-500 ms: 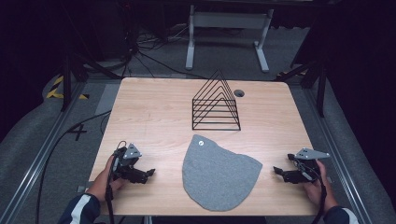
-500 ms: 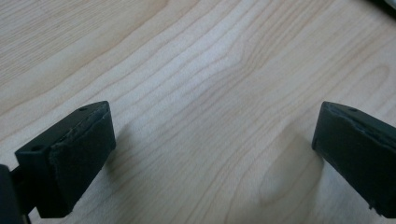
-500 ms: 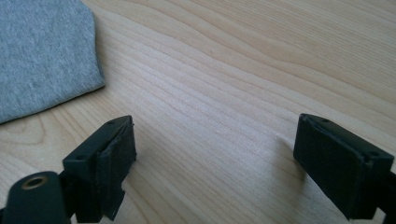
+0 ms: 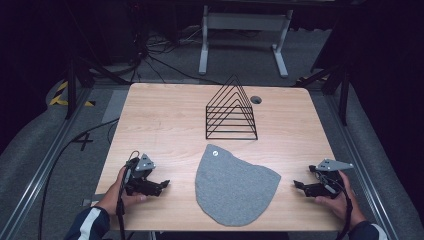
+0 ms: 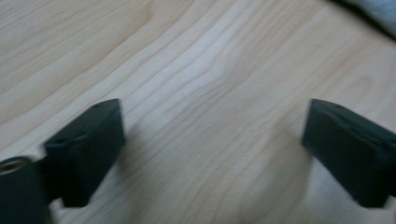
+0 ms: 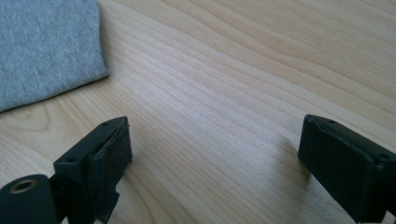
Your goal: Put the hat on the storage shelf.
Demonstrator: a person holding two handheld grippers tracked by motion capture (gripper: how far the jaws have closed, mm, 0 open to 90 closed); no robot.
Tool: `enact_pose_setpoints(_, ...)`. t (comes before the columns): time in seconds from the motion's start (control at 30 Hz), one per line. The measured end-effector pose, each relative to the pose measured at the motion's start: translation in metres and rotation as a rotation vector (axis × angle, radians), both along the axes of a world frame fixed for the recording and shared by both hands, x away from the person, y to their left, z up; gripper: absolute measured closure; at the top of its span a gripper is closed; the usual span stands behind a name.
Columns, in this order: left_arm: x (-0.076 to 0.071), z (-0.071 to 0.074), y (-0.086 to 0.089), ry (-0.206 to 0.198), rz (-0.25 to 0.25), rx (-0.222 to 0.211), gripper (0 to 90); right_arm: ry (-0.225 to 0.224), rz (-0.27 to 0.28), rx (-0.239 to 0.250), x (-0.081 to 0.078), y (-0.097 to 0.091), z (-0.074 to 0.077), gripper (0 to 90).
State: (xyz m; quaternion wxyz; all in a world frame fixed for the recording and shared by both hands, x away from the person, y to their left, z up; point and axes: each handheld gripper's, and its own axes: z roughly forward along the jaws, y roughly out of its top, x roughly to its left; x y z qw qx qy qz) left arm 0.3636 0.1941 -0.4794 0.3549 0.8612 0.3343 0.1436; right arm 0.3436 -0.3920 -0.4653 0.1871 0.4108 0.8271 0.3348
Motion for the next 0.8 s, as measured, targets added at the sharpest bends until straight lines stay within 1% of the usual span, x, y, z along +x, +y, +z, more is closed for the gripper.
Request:
enact_pose_setpoints(0.03,-0.001,0.002,-0.004,0.004,0.009,0.001,13.6,0.001,-0.001,0.000,0.000,0.001,0.001,19.5)
enact_pose_setpoints(0.07,-0.002,0.004,-0.008,0.014,-0.004,0.013,18.0,-0.006,0.012,0.010,0.000,0.003,0.003,27.1)
enact_pose_setpoints(0.1,-0.004,0.006,-0.011,0.020,-0.031,0.032,20.9,-0.014,0.026,0.014,-0.001,0.006,0.006,28.5)
enact_pose_setpoints(0.13,-0.004,0.006,-0.011,0.020,-0.031,0.032,22.0,-0.014,0.026,0.014,-0.001,0.006,0.006,28.5)
enact_pose_setpoints(0.17,-0.007,0.010,-0.017,0.015,-0.092,0.031,22.0,-0.022,0.042,0.026,-0.001,0.008,0.008,33.9)
enact_pose_setpoints(0.2,-0.013,0.015,-0.031,0.008,-0.173,-0.033,21.6,-0.053,0.102,0.035,-0.004,0.020,0.017,44.0)
enact_pose_setpoints(0.23,-0.013,0.015,-0.031,0.008,-0.173,-0.033,24.4,-0.053,0.102,0.035,-0.004,0.020,0.017,44.0)
enact_pose_setpoints(0.27,-0.017,0.019,-0.045,-0.011,-0.199,-0.036,24.4,-0.069,0.127,0.026,-0.004,0.026,0.021,48.3)
enact_pose_setpoints(0.3,-0.020,0.021,-0.055,-0.019,-0.219,-0.045,26.0,-0.089,0.164,0.022,-0.004,0.036,0.026,54.8)
enact_pose_setpoints(0.33,-0.025,0.023,-0.068,-0.034,-0.253,-0.060,26.8,-0.092,0.186,0.025,-0.002,0.043,0.028,59.9)
enact_pose_setpoints(0.37,-0.027,0.024,-0.076,-0.036,-0.276,-0.055,29.0,-0.083,0.221,0.017,0.001,0.053,0.029,64.7)
enact_pose_setpoints(0.4,-0.032,0.025,-0.093,-0.046,-0.321,-0.047,28.5,-0.078,0.238,0.006,0.002,0.060,0.029,68.1)
enact_pose_setpoints(0.43,-0.037,0.025,-0.104,-0.052,-0.346,-0.052,29.1,-0.071,0.277,-0.026,0.006,0.073,0.029,73.2)
enact_pose_setpoints(0.47,-0.041,0.025,-0.114,-0.058,-0.385,-0.038,29.9,-0.063,0.300,-0.040,0.008,0.081,0.027,75.7)
enact_pose_setpoints(0.5,-0.045,0.025,-0.124,-0.064,-0.412,-0.027,30.3,-0.056,0.317,-0.037,0.011,0.088,0.025,77.8)
enact_pose_setpoints(0.53,-0.049,0.023,-0.133,-0.061,-0.428,-0.020,30.3,-0.052,0.333,-0.041,0.013,0.095,0.023,80.5)
enact_pose_setpoints(0.57,-0.050,0.023,-0.140,-0.068,-0.454,-0.009,30.6,-0.049,0.343,-0.048,0.016,0.100,0.021,82.3)
enact_pose_setpoints(0.6,-0.050,0.023,-0.140,-0.068,-0.454,-0.009,31.3,-0.049,0.343,-0.048,0.016,0.100,0.021,82.3)
enact_pose_setpoints(0.63,-0.053,0.018,-0.153,-0.063,-0.479,0.020,32.2,-0.050,0.362,-0.061,0.020,0.110,0.018,84.0)
enact_pose_setpoints(0.67,-0.054,0.016,-0.157,-0.073,-0.487,0.060,33.6,-0.045,0.363,-0.068,0.021,0.113,0.016,84.5)
enact_pose_setpoints(0.7,-0.054,0.016,-0.157,-0.073,-0.487,0.060,35.0,-0.041,0.368,-0.078,0.022,0.116,0.015,84.6)
enact_pose_setpoints(0.73,-0.053,0.011,-0.159,-0.051,-0.491,0.056,36.2,-0.031,0.370,-0.083,0.023,0.118,0.013,84.5)
enact_pose_setpoints(0.77,-0.052,0.012,-0.157,-0.047,-0.486,0.056,36.5,-0.022,0.377,-0.084,0.023,0.119,0.012,83.9)
enact_pose_setpoints(0.8,-0.051,0.012,-0.155,-0.054,-0.474,0.067,36.1,-0.021,0.379,-0.086,0.022,0.119,0.010,83.9)
